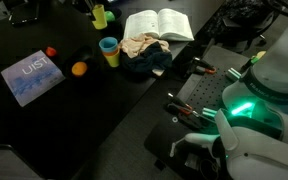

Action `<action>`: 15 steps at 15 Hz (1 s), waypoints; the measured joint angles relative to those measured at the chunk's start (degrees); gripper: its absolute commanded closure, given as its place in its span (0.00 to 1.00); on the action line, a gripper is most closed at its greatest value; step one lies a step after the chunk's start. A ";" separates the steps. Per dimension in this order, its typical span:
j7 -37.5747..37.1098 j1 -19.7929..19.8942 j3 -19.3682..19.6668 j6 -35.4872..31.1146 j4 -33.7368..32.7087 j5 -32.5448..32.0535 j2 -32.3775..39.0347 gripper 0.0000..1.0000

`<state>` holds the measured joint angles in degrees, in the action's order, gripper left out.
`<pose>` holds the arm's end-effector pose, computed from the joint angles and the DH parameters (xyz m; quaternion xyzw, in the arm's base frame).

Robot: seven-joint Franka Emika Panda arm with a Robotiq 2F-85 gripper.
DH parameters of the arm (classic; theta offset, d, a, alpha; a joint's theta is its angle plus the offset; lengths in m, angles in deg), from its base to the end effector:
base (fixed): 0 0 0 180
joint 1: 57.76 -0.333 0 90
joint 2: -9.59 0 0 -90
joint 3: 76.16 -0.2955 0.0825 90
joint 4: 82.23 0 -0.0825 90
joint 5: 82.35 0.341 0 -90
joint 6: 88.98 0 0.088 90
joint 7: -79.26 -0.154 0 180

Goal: Stack the cups together.

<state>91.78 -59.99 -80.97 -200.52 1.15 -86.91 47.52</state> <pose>0.6387 0.0632 0.2430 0.9800 0.1801 -0.0842 0.0052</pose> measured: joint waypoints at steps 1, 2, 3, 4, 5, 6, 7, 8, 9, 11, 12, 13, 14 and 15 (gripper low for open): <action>0.00 0.08 -0.13 0.69 1.72 0.98 -2.00 0.96; 0.00 0.22 -0.24 1.01 3.88 2.10 -4.08 0.96; 0.00 0.39 -0.31 1.19 6.24 3.28 -6.12 0.96; 0.00 0.56 -0.37 1.50 8.63 4.47 -8.02 0.96; 0.00 0.76 -0.45 1.86 11.02 5.79 -9.72 0.96; 0.03 0.93 -0.56 1.93 13.55 7.13 -11.31 0.96; 0.03 1.01 -0.64 1.83 16.02 8.18 -12.74 0.96; 0.03 1.01 -0.74 1.52 18.34 9.05 -13.95 0.96; 0.03 1.00 -0.96 0.72 20.52 9.75 -14.97 0.97; 0.03 0.77 -1.55 -1.78 24.11 10.06 -16.42 0.96; 0.02 0.49 -1.78 -3.27 25.49 10.06 -16.87 0.96; 0.01 0.13 -1.97 -4.88 26.64 10.06 -17.18 0.97; 0.01 -0.24 -2.14 -6.26 27.49 10.06 -17.30 0.96; 0.00 -0.60 -2.27 -7.62 28.20 9.94 -17.36 0.96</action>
<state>91.79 -60.60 -83.24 -208.14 29.35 -76.97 30.17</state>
